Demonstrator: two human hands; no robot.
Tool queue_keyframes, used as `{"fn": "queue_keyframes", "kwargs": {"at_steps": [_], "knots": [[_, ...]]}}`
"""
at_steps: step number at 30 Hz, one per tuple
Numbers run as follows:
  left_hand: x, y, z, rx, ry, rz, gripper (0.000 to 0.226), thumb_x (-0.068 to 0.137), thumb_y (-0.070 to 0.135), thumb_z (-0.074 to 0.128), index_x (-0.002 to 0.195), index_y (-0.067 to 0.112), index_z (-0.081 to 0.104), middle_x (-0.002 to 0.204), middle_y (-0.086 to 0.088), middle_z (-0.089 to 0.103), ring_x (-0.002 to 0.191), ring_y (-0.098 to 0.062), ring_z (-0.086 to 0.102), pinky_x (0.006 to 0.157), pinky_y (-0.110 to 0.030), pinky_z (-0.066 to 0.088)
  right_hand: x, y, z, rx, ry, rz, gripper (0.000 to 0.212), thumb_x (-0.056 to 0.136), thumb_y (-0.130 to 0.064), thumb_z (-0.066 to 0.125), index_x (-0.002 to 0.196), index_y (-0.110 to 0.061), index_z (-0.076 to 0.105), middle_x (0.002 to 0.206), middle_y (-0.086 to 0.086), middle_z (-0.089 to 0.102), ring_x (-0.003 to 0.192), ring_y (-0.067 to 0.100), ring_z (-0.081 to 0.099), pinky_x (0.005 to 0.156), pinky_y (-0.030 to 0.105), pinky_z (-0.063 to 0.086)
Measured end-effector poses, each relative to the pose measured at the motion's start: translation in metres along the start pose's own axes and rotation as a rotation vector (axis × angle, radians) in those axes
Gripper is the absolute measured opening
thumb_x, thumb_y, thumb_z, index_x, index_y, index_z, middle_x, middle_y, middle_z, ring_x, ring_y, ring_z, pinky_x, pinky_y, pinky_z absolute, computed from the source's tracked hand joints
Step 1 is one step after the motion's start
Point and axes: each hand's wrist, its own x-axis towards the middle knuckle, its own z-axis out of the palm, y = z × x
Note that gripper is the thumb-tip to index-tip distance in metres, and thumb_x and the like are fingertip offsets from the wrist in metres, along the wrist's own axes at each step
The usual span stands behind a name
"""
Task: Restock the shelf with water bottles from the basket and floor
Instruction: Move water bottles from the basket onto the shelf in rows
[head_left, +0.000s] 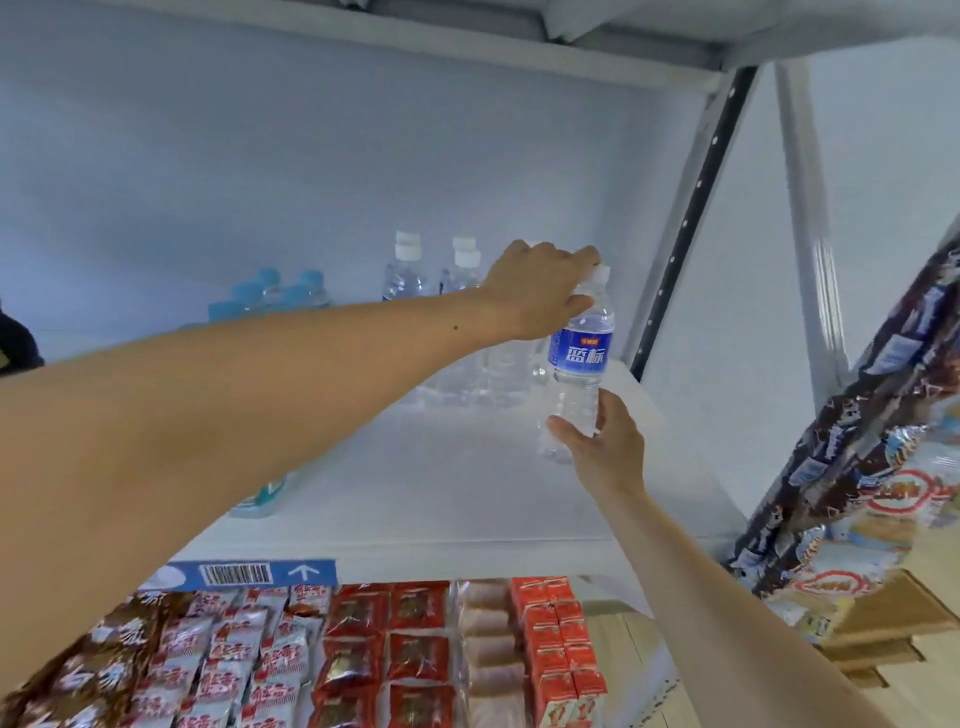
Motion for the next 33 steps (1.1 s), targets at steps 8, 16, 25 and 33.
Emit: {"fn": "queue_keyframes", "kwargs": {"at_steps": [8, 16, 25, 33], "knots": [[0.041, -0.014, 0.036, 0.043, -0.069, -0.016, 0.033, 0.094, 0.033, 0.04, 0.126, 0.025, 0.046, 0.106, -0.006, 0.064, 0.101, -0.025, 0.053, 0.09, -0.037, 0.032, 0.063, 0.038, 0.014, 0.04, -0.041, 0.027, 0.045, 0.075, -0.018, 0.078, 0.113, -0.013, 0.054, 0.103, -0.004, 0.061, 0.094, 0.017, 0.058, 0.078, 0.024, 0.039], [0.067, -0.01, 0.042, -0.032, -0.077, -0.019, 0.034, 0.093, 0.024, 0.047, 0.125, 0.026, 0.056, 0.125, 0.0, 0.058, 0.12, -0.023, 0.046, 0.1, -0.04, 0.035, 0.1, 0.056, 0.025, 0.065, -0.071, 0.02, 0.05, 0.077, -0.019, 0.076, 0.118, -0.015, 0.048, 0.109, -0.007, 0.058, 0.097, 0.014, 0.054, 0.082, 0.026, 0.039], [0.085, -0.011, 0.05, -0.055, -0.112, -0.069, 0.036, 0.096, 0.023, 0.044, 0.131, 0.025, 0.054, 0.137, 0.002, 0.052, 0.125, -0.02, 0.043, 0.103, -0.037, 0.032, 0.123, 0.058, 0.029, 0.013, -0.056, 0.026, 0.054, 0.077, -0.019, 0.078, 0.122, -0.013, 0.048, 0.12, 0.004, 0.061, 0.107, 0.023, 0.058, 0.084, 0.025, 0.04], [0.092, -0.011, 0.052, -0.044, -0.105, -0.09, 0.035, 0.098, 0.025, 0.044, 0.131, 0.023, 0.054, 0.137, 0.002, 0.053, 0.124, -0.019, 0.045, 0.102, -0.037, 0.033, 0.136, 0.061, 0.031, -0.011, -0.078, 0.034, 0.057, 0.075, -0.021, 0.079, 0.122, -0.014, 0.047, 0.121, 0.003, 0.06, 0.108, 0.023, 0.058, 0.085, 0.027, 0.042]]}}
